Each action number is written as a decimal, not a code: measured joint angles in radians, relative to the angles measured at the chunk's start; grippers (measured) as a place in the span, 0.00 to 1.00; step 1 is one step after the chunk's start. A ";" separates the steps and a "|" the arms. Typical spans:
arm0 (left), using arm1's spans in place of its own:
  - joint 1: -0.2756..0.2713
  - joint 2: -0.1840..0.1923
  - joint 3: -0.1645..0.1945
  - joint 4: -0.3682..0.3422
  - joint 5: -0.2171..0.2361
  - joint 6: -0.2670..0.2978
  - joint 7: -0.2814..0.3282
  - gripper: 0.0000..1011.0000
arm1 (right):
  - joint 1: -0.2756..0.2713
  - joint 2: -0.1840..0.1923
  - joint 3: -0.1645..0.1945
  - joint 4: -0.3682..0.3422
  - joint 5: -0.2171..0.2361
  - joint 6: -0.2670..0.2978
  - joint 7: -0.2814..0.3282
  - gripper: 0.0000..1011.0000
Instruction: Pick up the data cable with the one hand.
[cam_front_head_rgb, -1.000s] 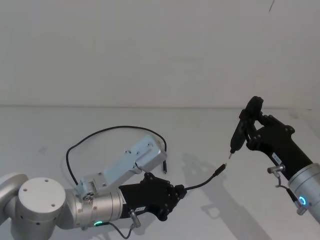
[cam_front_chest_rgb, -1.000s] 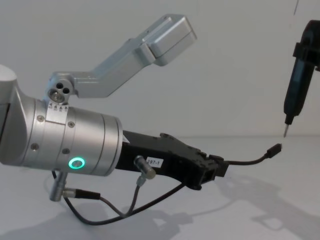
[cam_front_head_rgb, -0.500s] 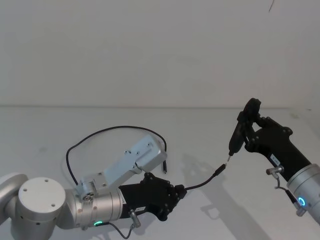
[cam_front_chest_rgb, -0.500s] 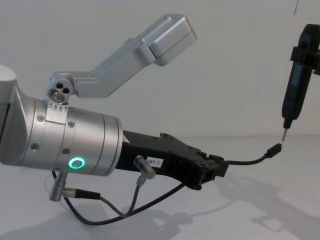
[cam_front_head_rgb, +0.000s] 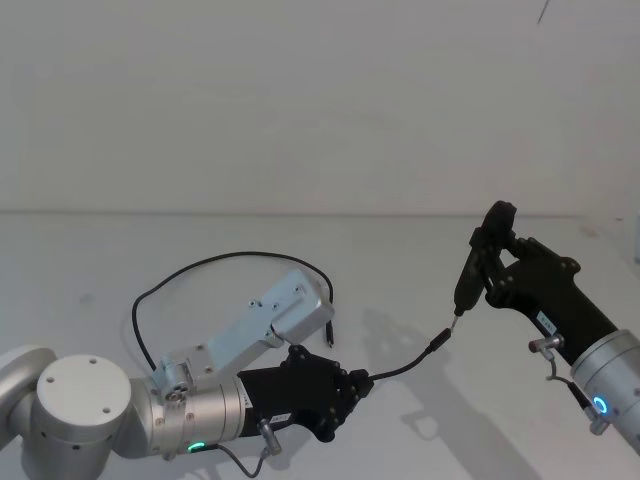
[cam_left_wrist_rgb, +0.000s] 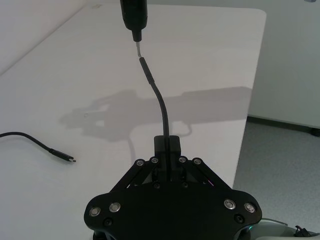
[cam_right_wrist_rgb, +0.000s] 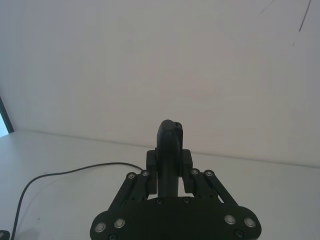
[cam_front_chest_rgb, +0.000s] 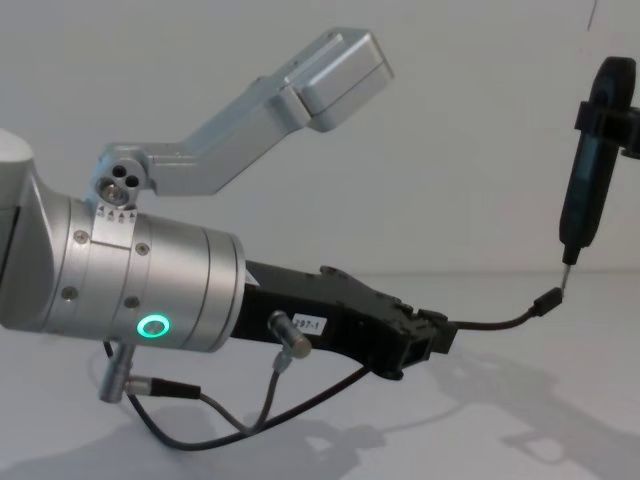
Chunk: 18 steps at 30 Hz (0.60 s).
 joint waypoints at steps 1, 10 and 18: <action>0.000 0.000 0.000 0.000 0.000 0.000 0.000 0.04 | 0.000 0.000 0.000 0.000 0.000 0.000 0.000 0.28; 0.000 0.000 0.000 0.000 0.000 0.000 0.000 0.04 | 0.001 0.002 -0.002 0.000 0.004 0.001 0.002 0.28; 0.000 0.000 0.000 0.000 0.000 0.000 0.000 0.04 | 0.002 0.003 -0.003 0.000 0.005 0.002 0.003 0.28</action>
